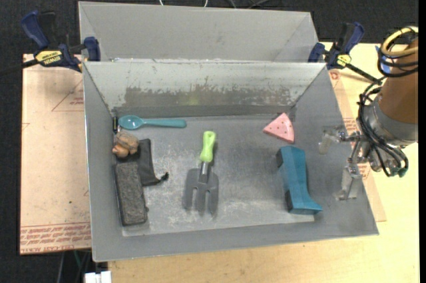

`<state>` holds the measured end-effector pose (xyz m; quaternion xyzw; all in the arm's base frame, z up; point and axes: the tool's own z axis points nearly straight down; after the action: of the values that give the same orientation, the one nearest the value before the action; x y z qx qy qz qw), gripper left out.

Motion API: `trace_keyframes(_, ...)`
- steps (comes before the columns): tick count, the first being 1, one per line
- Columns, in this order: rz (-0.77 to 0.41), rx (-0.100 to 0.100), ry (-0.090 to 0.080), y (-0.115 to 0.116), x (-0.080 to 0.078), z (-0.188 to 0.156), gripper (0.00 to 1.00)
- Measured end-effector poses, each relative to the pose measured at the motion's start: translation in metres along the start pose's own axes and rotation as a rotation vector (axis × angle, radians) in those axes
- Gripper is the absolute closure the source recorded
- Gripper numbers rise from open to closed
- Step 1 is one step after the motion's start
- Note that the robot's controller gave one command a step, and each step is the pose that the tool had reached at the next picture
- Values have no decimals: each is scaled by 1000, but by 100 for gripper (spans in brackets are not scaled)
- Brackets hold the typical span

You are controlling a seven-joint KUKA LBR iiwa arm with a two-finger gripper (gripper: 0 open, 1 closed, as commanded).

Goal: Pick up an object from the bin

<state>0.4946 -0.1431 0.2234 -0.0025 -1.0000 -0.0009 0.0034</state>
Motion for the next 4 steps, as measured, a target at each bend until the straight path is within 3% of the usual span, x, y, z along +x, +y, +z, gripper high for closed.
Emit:
trace_keyframes(1,-4,2,-8,1,-2,-4,0)
trace_keyframes(2,-107,3,-11,15,-3,32,0)
trace_keyframes(3,-103,0,-5,20,-4,60,0)
trace_keyframes(4,-247,2,-8,39,-12,48,0)
